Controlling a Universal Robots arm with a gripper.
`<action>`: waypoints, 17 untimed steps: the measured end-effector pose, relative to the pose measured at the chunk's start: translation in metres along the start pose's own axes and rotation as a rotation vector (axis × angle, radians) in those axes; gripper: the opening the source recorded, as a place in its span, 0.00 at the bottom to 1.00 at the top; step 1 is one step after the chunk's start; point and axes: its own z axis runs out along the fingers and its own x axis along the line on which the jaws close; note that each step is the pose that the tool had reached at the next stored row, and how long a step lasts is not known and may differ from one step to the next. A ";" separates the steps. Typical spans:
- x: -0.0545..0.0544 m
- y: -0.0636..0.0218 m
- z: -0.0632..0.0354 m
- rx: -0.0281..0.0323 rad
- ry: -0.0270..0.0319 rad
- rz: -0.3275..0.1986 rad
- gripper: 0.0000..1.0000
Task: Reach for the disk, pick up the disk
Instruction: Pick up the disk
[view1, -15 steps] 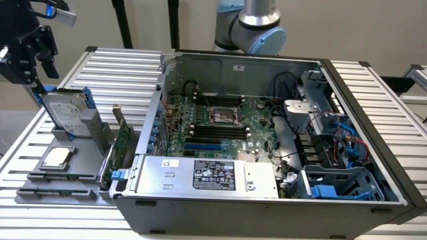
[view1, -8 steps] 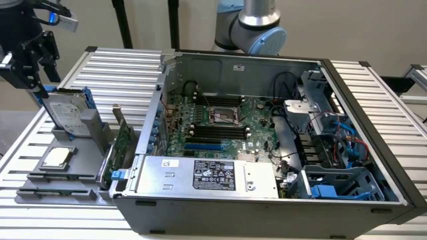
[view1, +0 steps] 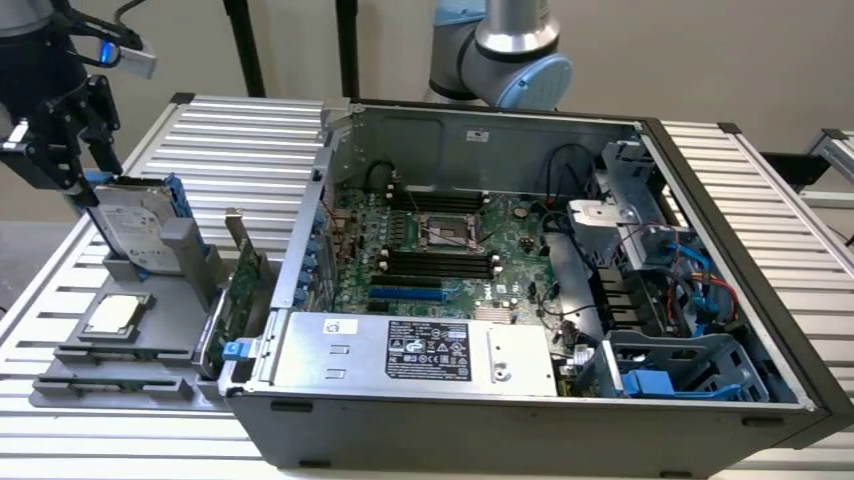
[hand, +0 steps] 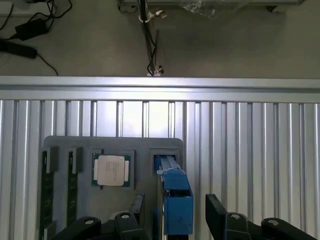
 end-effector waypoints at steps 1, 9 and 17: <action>0.000 0.0001 0.0017 0.0001 0.0000 0.000 0.60; 0.000 -0.0002 0.0125 0.0008 0.0004 -0.005 0.60; 0.000 -0.0003 0.0133 0.0082 0.0015 -0.043 0.60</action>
